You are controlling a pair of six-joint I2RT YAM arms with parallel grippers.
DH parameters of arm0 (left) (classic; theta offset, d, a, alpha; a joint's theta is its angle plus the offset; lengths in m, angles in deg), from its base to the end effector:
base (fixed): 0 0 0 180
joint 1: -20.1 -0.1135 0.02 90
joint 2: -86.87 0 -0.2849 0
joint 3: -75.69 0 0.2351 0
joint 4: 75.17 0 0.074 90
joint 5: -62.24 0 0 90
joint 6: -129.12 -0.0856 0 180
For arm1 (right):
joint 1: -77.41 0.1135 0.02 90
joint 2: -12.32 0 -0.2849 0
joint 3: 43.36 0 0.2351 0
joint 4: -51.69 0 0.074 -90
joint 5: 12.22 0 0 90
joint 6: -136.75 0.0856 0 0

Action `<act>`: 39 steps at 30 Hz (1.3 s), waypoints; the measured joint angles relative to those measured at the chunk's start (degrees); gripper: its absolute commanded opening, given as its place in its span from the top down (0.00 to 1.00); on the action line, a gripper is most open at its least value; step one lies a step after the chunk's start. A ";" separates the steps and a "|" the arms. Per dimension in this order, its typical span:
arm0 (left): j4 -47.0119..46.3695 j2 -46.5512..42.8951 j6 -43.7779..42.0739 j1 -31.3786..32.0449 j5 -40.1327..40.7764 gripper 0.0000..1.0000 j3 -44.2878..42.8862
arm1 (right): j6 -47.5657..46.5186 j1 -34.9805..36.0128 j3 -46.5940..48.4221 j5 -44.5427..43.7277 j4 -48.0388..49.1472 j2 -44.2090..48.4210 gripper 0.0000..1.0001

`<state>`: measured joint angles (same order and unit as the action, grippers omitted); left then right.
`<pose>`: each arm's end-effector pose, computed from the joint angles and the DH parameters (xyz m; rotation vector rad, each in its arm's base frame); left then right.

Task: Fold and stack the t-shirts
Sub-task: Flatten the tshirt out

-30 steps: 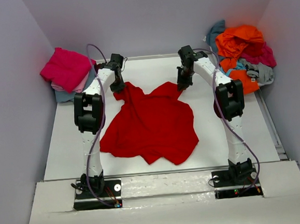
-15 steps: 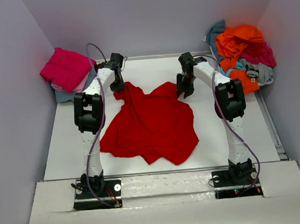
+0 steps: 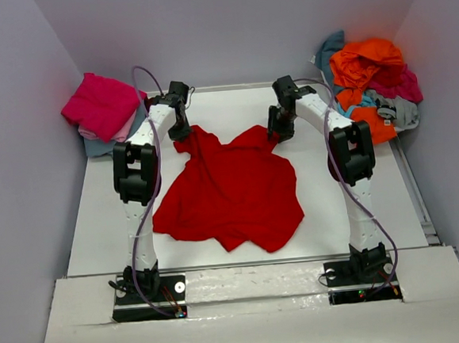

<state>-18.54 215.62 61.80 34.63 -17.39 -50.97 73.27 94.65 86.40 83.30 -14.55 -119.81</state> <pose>0.5028 -0.1144 0.1919 -0.2476 2.5574 -0.0085 0.4790 0.1573 0.1668 0.2020 2.8058 0.3238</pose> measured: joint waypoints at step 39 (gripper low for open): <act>0.02 -1.40 -0.39 0.00 -0.09 0.94 1.31 | 1.99 0.00 -5.31 -3.61 6.16 0.33 0.67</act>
<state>-18.52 214.22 61.41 34.63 -17.47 -49.66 75.26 94.65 81.09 79.70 -8.39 -119.49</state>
